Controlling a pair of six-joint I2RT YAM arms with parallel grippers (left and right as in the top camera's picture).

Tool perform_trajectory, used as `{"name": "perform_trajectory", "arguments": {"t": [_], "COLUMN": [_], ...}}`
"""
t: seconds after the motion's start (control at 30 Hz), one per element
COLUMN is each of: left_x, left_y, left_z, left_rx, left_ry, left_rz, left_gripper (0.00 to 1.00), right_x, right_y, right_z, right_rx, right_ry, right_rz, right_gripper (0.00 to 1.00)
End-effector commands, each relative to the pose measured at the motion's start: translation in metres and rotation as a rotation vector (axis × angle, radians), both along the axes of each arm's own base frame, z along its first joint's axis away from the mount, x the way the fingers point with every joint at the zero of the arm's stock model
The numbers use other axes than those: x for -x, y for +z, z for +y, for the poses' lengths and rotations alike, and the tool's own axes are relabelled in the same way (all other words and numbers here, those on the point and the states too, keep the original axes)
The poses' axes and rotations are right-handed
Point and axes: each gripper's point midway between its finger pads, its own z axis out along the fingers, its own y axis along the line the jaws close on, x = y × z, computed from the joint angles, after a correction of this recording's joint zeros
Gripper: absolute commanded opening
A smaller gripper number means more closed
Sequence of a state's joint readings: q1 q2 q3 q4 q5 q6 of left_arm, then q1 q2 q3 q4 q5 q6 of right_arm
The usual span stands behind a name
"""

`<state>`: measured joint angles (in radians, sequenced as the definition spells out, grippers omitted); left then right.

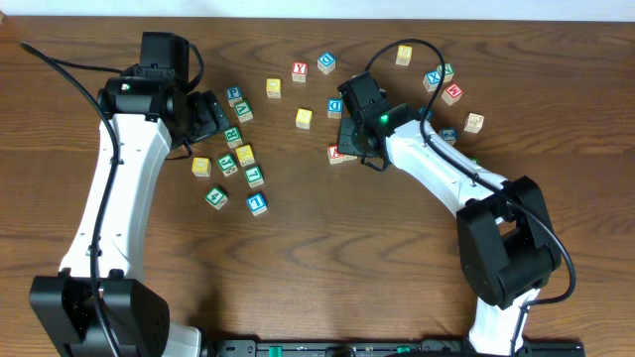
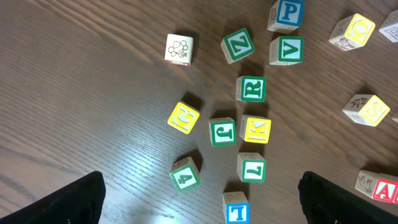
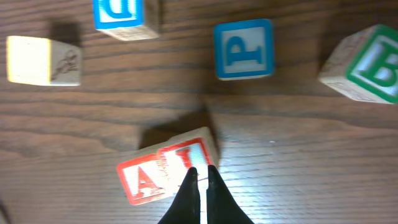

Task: Spell out AI2

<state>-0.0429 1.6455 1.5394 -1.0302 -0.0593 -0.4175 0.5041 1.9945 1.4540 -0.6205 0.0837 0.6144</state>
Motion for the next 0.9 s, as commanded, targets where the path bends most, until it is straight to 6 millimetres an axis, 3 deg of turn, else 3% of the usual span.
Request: {"name": "perform_trajectory", "arguments": {"t": [0.0,0.4,0.87], "left_x": [-0.001,-0.001,-0.001], "left_y": [0.002,0.002,0.002], "left_z": [0.003,0.003,0.003], "left_rx": [-0.021,-0.021,-0.021], "left_ry": [0.001,0.001,0.001], "left_rz": [-0.002,-0.002,-0.002], "left_gripper": [0.98,0.98,0.98], "right_x": [-0.007,-0.001,0.007], "right_y": [0.009,-0.031,-0.039], "right_z": [-0.014,-0.018,-0.011], "right_rx": [0.048,0.073,0.049], "right_ry": [-0.060,-0.052,-0.012], "right_rz": [-0.043,0.003,0.040], "right_gripper": [0.01,0.01,0.01]}}
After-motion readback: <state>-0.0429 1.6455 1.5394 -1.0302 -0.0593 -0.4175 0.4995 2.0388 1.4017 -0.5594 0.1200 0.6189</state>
